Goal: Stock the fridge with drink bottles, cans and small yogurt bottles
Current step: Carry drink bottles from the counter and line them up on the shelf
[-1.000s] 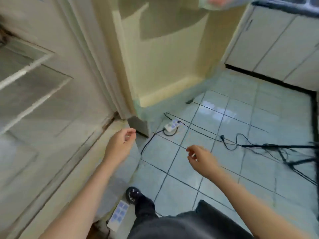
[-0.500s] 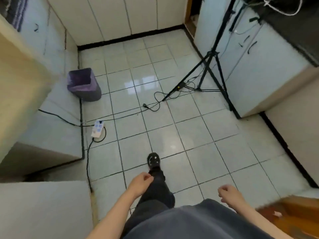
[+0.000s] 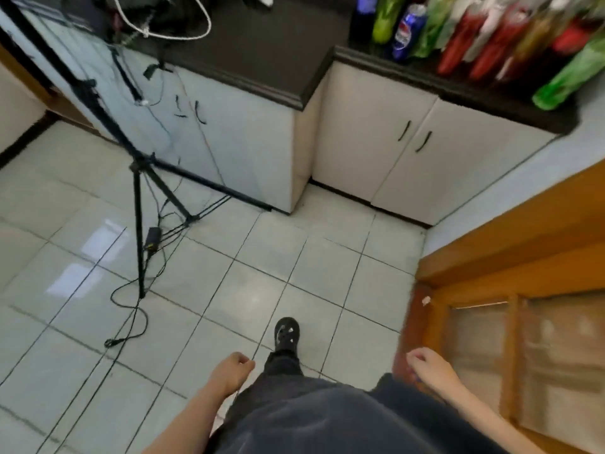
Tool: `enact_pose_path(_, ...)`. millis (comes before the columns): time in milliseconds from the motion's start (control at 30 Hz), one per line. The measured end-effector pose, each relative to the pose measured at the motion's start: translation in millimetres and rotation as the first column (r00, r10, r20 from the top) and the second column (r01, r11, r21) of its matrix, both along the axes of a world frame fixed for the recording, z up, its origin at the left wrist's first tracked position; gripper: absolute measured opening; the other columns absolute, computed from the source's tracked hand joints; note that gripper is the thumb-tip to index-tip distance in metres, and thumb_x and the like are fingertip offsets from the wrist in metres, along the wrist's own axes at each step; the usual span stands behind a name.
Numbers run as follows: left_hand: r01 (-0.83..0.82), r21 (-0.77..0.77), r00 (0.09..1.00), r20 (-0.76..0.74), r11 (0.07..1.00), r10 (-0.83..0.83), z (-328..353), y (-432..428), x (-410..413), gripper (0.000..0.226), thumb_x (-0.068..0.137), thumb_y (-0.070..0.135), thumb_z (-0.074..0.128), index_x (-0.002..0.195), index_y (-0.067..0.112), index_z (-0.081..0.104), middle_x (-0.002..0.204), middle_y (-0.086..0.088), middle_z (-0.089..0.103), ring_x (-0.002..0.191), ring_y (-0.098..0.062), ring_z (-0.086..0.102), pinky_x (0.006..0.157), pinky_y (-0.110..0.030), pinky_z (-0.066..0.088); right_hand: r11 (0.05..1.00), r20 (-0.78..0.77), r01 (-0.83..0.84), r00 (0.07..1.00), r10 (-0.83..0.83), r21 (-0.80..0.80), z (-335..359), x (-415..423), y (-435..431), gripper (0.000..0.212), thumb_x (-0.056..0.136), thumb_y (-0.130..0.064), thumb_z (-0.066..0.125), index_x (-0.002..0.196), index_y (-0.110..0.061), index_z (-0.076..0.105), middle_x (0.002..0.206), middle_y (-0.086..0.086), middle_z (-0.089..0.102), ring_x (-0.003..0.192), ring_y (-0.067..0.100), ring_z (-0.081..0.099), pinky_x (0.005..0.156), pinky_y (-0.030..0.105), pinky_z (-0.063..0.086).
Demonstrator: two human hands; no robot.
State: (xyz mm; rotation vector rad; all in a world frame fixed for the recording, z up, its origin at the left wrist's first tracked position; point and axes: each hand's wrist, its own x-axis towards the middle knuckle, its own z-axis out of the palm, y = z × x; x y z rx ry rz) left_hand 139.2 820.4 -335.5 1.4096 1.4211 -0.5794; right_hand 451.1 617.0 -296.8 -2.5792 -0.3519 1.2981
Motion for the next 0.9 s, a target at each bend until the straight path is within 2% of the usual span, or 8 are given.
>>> enact_pose_path(67, 0.073, 0.035, 0.997, -0.004, 0.997, -0.073, 2.4, 47.4, 36.2, 0.038, 0.097, 0.028, 0.049, 0.116, -0.004, 0.059, 0.118, -0.023, 0.063, 0.111, -0.035, 0.058, 0.091, -0.035, 0.044, 0.995, 0.025, 0.091, 0.995, -0.092, 0.038, 8.9, 19.6, 14.8, 0.011, 0.098, -0.019, 0.045, 0.098, -0.017, 0.056, 0.083, 0.002, 0.063, 0.074, 0.016, 0.061, 0.057, 0.019, 0.046)
enact_pose_path(100, 0.114, 0.058, 0.994, -0.004, 0.992, -0.114, 6.8, 69.5, 55.2, 0.037, 0.097, 0.028, 0.049, 0.118, -0.001, 0.058, 0.119, -0.021, 0.062, 0.111, -0.034, 0.058, 0.092, -0.034, 0.043, 0.990, 0.029, 0.130, 0.991, -0.131, 0.052, 11.9, 26.9, 21.8, 0.012, 0.098, -0.019, 0.045, 0.101, -0.017, 0.056, 0.086, 0.003, 0.064, 0.076, 0.016, 0.061, 0.059, 0.019, 0.045)
enact_pose_path(233, 0.233, 0.127, 0.972, -0.005, 0.964, -0.234, 11.3, 139.9, 130.9, 0.035, 0.097, 0.025, 0.050, 0.122, 0.002, 0.056, 0.122, -0.018, 0.060, 0.111, -0.032, 0.057, 0.095, -0.034, 0.042, 0.972, -0.001, 0.232, 0.973, -0.232, 0.023, 11.4, 48.0, 35.0, 0.019, 0.097, -0.021, 0.047, 0.111, -0.014, 0.059, 0.107, 0.003, 0.063, 0.099, 0.022, 0.061, 0.088, 0.031, 0.047)
enact_pose_path(333, 0.265, 0.126, 0.964, -0.023, 0.956, -0.264, 6.5, 173.8, 183.0, 0.033, 0.096, 0.024, 0.052, 0.118, 0.000, 0.059, 0.120, -0.022, 0.061, 0.110, -0.035, 0.058, 0.096, -0.037, 0.044, 0.956, -0.024, 0.294, 0.955, -0.294, -0.008, -1.0, 68.0, 35.9, 0.018, 0.096, -0.019, 0.050, 0.111, -0.015, 0.060, 0.113, 0.004, 0.062, 0.103, 0.021, 0.059, 0.097, 0.034, 0.045)
enact_pose_path(567, 0.345, 0.050, 0.938, -0.050, 0.937, -0.342, 10.7, 178.7, 312.4, 0.035, 0.099, 0.027, 0.046, 0.124, 0.004, 0.053, 0.124, -0.016, 0.057, 0.112, -0.029, 0.055, 0.097, -0.038, 0.044, 0.940, -0.096, 0.328, 0.937, -0.336, -0.092, -28.9, 187.5, 60.6, 0.027, 0.097, -0.025, 0.048, 0.121, -0.015, 0.055, 0.122, 0.004, 0.057, 0.099, 0.013, 0.053, 0.092, 0.030, 0.043)
enact_pose_path(667, 0.330, -0.020, 0.944, -0.010, 0.944, -0.330, 24.2, 179.5, 374.6, 0.030, 0.099, 0.030, 0.043, 0.119, 0.009, 0.053, 0.115, -0.009, 0.060, 0.095, -0.018, 0.057, 0.075, -0.029, 0.049, 0.955, -0.081, 0.295, 0.951, -0.298, -0.038, -27.1, 254.5, 92.0, 0.022, 0.097, -0.025, 0.049, 0.115, -0.016, 0.058, 0.115, 0.002, 0.059, 0.099, 0.013, 0.056, 0.089, 0.029, 0.044)
enact_pose_path(767, 0.272, -0.009, 0.959, 0.090, 0.962, -0.270, 39.5, 199.5, 440.5, 0.025, 0.099, 0.027, 0.044, 0.116, 0.010, 0.052, 0.110, -0.007, 0.060, 0.090, -0.017, 0.057, 0.059, -0.020, 0.040, 0.950, -0.041, 0.304, 0.953, -0.301, 0.069, -19.1, 318.3, 128.9, 0.013, 0.096, -0.023, 0.048, 0.095, -0.020, 0.061, 0.098, 0.000, 0.063, 0.083, 0.010, 0.058, 0.082, 0.030, 0.050)
enact_pose_path(900, 0.110, 0.097, 0.959, 0.250, 0.989, -0.131, 72.1, 231.7, 518.2, 0.011, 0.097, 0.021, 0.047, 0.103, 0.014, 0.054, 0.105, -0.007, 0.060, 0.094, -0.022, 0.058, 0.070, -0.026, 0.041, 0.959, -0.085, 0.251, 0.967, -0.241, 0.130, -0.2, 383.5, 173.1, 0.018, 0.097, -0.024, 0.047, 0.109, -0.019, 0.058, 0.100, -0.005, 0.060, 0.091, 0.012, 0.058, 0.075, 0.026, 0.046)
